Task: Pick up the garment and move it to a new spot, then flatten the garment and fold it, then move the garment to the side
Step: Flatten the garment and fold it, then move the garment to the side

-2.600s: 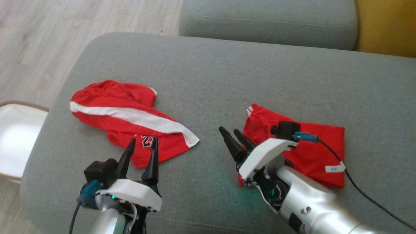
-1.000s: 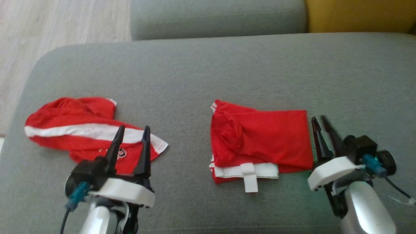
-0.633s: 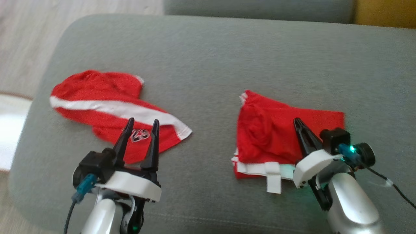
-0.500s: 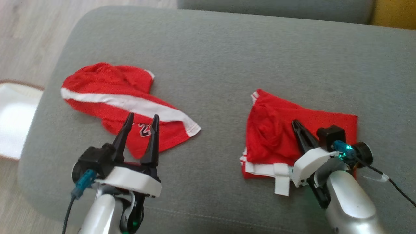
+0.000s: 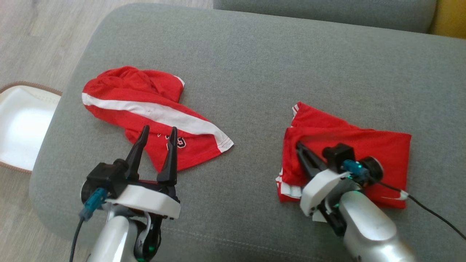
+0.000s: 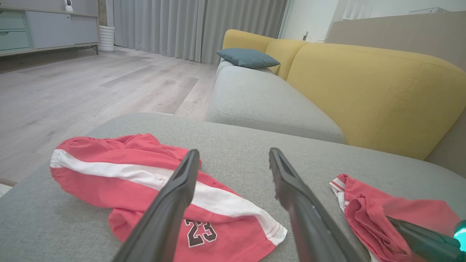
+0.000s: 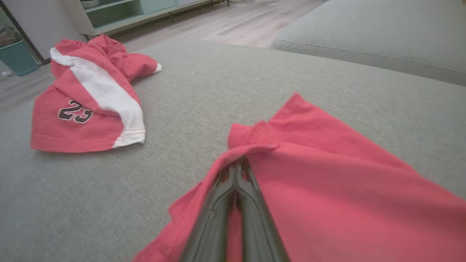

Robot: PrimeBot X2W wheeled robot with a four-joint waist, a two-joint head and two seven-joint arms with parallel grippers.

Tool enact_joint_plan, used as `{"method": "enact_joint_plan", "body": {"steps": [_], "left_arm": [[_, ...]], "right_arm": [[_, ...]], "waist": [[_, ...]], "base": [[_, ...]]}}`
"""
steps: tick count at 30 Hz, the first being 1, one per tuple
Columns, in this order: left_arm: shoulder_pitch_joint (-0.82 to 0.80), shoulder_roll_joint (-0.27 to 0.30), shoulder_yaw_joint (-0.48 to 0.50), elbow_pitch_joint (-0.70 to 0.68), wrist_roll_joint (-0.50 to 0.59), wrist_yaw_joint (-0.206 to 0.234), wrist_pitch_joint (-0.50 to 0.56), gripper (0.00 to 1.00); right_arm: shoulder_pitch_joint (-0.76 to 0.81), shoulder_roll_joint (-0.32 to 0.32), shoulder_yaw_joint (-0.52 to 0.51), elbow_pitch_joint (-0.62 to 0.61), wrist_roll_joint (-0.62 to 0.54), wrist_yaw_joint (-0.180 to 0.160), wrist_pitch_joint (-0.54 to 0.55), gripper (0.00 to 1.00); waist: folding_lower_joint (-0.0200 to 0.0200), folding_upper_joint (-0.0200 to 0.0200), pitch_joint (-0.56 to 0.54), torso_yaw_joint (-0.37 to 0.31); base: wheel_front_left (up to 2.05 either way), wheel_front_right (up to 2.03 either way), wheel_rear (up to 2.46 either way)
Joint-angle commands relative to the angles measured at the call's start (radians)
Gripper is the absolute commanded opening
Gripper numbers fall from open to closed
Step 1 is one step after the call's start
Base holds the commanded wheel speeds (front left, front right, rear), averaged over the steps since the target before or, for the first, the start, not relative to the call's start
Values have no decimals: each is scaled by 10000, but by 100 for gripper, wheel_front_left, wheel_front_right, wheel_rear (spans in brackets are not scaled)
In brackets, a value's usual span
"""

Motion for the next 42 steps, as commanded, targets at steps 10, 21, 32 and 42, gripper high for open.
{"method": "enact_joint_plan", "body": {"steps": [10, 21, 32, 42], "left_arm": [[-315, 26, 326, -300, -4, 38, -59, 100], [-243, 26, 750, -451, 83, 41, -59, 100], [-104, 26, 970, -906, -40, 155, -59, 100], [230, 26, 1055, -738, 97, 116, -59, 100]], "right_arm": [[-343, 119, 1482, 174, 882, -9, 778, 0], [-835, 78, -229, 233, 421, -9, 720, 0], [433, -45, -2885, -1893, -252, -9, -162, 100], [1896, 111, -3891, -3430, -527, -9, -208, 100]], "waist": [[0, 0, -70, -201], [0, 0, -678, -1411], [0, 0, -1092, -2420], [0, 0, -1128, -2888]], "base": [[0, 0, 0], [0, 0, 0], [0, 0, 0], [0, 0, 0]]}}
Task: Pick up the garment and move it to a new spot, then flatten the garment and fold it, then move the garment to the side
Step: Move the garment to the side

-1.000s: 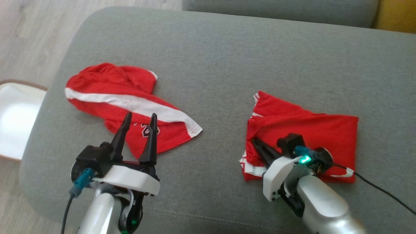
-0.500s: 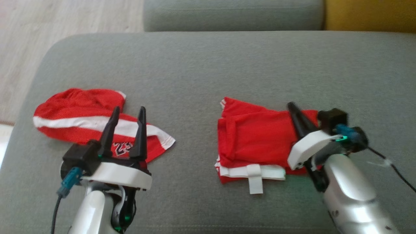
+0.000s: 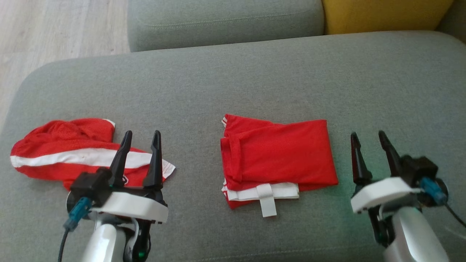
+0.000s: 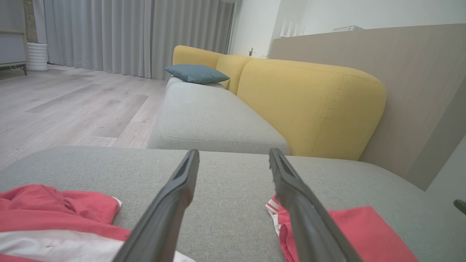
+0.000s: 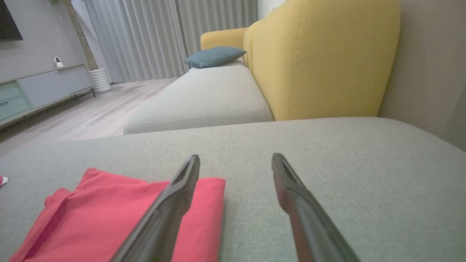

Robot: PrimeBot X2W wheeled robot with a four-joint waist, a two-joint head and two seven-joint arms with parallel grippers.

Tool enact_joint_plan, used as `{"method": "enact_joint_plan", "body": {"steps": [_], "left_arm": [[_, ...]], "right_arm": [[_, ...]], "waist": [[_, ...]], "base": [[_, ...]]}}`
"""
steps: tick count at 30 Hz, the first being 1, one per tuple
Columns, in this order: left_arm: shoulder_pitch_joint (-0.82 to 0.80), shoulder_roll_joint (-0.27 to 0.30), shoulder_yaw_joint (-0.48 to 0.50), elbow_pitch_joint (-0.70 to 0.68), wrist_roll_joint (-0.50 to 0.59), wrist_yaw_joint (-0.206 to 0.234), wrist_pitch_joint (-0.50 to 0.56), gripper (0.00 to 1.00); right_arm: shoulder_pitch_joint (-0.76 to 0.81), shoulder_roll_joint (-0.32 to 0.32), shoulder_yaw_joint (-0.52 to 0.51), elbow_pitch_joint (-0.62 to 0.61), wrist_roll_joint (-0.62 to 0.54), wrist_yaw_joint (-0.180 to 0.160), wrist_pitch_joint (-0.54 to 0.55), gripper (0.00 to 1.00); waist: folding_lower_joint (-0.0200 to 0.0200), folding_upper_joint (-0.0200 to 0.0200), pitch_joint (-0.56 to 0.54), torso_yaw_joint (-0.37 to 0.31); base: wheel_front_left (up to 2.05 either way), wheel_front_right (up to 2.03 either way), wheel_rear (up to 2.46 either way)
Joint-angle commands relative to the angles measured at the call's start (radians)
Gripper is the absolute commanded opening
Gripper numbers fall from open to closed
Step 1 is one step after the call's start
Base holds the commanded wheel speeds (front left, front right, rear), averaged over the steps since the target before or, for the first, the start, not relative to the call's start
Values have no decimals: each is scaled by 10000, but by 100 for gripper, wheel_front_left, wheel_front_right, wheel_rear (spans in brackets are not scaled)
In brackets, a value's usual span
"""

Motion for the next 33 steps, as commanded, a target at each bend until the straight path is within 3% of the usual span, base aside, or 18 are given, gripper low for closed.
{"method": "enact_joint_plan", "body": {"steps": [1, 10, 24, 25, 26, 33], "left_arm": [[-261, 26, 387, -316, 59, 17, -53, 100], [-498, 26, 206, -379, 24, -80, -53, 100], [-1103, 26, -19, -303, -37, -287, -53, 100], [-1127, 26, -6, -300, -31, -288, -53, 100], [-1145, 26, 12, -299, -29, -290, -53, 100], [-1152, 26, 212, -278, 44, -279, -53, 100]], "right_arm": [[-112, 96, 239, -406, 97, -9, -3, 100], [-89, 101, 429, -415, 760, -9, 884, 100], [-1272, 102, 728, 1779, 2221, -9, 1863, 100], [-1339, 102, 796, 1874, 2256, -9, 1864, 59], [-1401, 102, 854, 1936, 2227, -9, 1807, 0], [-1990, -14, 937, 1996, 895, -9, 1201, 0]], "waist": [[0, -1, 17, -22], [0, -1, 599, 264], [0, -1, 1764, 1123], [0, -1, 1789, 1142], [0, -1, 1809, 1151], [0, -1, 1835, 905]], "base": [[0, 0, 0], [0, 0, 0], [0, 0, 0], [0, 0, 0], [0, 0, 0], [0, 0, 0]]}}
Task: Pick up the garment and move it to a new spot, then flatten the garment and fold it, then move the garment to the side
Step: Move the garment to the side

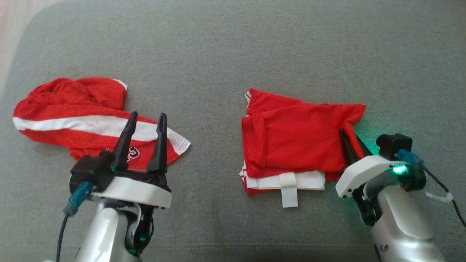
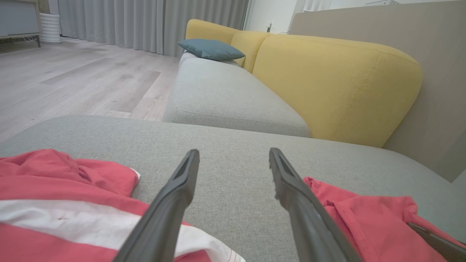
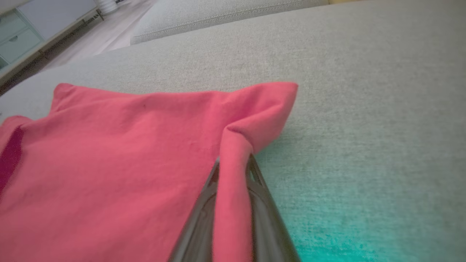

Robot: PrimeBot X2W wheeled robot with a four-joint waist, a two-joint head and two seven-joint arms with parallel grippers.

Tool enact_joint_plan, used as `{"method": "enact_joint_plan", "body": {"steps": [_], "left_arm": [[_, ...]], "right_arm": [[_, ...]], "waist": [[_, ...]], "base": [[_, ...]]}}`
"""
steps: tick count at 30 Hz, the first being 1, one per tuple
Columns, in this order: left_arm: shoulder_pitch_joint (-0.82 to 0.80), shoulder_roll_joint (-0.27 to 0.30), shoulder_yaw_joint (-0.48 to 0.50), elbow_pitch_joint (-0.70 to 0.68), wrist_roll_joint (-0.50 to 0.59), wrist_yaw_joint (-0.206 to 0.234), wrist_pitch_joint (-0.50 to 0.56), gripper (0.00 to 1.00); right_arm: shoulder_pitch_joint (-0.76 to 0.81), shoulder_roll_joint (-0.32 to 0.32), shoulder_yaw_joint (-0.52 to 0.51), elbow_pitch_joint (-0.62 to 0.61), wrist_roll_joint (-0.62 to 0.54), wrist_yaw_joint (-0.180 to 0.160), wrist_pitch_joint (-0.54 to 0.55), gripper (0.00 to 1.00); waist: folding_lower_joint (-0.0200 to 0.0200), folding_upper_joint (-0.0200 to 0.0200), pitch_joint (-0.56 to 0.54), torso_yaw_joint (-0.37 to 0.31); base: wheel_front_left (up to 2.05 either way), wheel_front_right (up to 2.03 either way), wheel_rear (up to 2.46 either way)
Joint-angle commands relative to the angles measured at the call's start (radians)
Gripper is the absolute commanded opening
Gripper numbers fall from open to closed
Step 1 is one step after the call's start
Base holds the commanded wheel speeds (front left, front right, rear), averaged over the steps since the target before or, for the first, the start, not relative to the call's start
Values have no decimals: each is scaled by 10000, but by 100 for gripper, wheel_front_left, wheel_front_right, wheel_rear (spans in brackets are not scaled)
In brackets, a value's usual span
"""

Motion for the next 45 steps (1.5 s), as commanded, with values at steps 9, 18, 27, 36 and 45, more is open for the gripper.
{"method": "enact_joint_plan", "body": {"steps": [9, 18, 27, 36, 45], "left_arm": [[-532, 35, 372, -340, 46, -21, -53, 100], [-949, 35, 126, -517, -176, -185, -53, 100], [-1160, 35, 289, -428, -216, -300, -53, 100], [-1114, 35, 435, -324, -137, -321, -53, 100], [-751, 35, 664, -335, -118, -238, -53, 100]], "right_arm": [[-1518, -1767, 135, -707, -1291, -9, 244, 0], [-2474, -4503, -883, -688, -2492, -9, 1146, 0], [-2520, -4587, -1703, -1028, -2899, -9, 1384, 0], [-2547, -3797, -2019, -1459, -2863, -9, 977, 100], [-2247, -2154, -1366, -2140, -2713, -9, 422, 100]], "waist": [[0, 0, 38, -479], [0, 0, 739, -275], [0, 0, 1198, -91], [0, 0, 804, -278], [0, 0, -314, -740]], "base": [[0, 0, 0], [0, 0, 0], [0, 0, 0], [0, 0, 0], [0, 0, 0]]}}
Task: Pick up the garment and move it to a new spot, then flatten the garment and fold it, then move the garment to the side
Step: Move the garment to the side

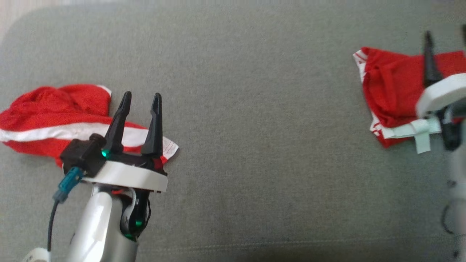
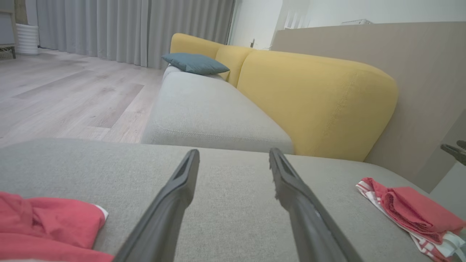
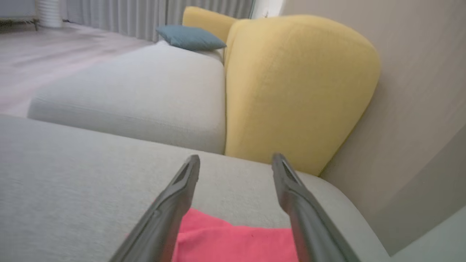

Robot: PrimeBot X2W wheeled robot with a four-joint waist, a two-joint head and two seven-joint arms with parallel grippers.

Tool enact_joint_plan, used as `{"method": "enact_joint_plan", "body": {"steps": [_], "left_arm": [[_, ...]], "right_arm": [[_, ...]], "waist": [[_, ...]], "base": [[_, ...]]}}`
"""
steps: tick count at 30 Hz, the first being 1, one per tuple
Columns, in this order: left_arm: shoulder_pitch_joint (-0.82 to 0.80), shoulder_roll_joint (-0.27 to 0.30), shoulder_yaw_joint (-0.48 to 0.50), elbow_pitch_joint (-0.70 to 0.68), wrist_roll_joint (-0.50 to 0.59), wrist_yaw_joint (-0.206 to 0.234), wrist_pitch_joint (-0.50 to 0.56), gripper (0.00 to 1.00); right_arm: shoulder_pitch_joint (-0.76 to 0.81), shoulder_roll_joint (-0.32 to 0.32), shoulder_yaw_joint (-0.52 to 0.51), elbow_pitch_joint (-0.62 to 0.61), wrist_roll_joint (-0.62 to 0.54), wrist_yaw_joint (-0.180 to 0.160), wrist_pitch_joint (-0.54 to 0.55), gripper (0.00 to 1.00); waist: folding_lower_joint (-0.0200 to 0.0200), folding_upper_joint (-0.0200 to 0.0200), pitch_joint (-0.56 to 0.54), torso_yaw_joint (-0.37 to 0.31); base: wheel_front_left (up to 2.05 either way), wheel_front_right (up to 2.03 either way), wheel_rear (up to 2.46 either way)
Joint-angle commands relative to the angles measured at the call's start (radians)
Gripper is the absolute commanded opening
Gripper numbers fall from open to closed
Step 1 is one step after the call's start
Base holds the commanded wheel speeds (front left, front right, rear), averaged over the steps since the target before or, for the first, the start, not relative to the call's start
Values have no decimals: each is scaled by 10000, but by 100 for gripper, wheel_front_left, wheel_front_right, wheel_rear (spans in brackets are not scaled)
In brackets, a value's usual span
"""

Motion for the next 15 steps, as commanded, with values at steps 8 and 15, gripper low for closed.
{"method": "enact_joint_plan", "body": {"steps": [8, 15], "left_arm": [[422, 74, 424, -453, -1, 187, -51, 100], [1190, 74, 367, -477, -77, 352, -51, 100]], "right_arm": [[1227, 1165, 667, -1001, 711, -9, -749, 100], [2895, 2056, 971, -1587, 1271, -9, -1384, 100]], "waist": [[0, 0, -1316, -292], [0, 0, -2013, -347]], "base": [[0, 0, 0], [0, 0, 0]]}}
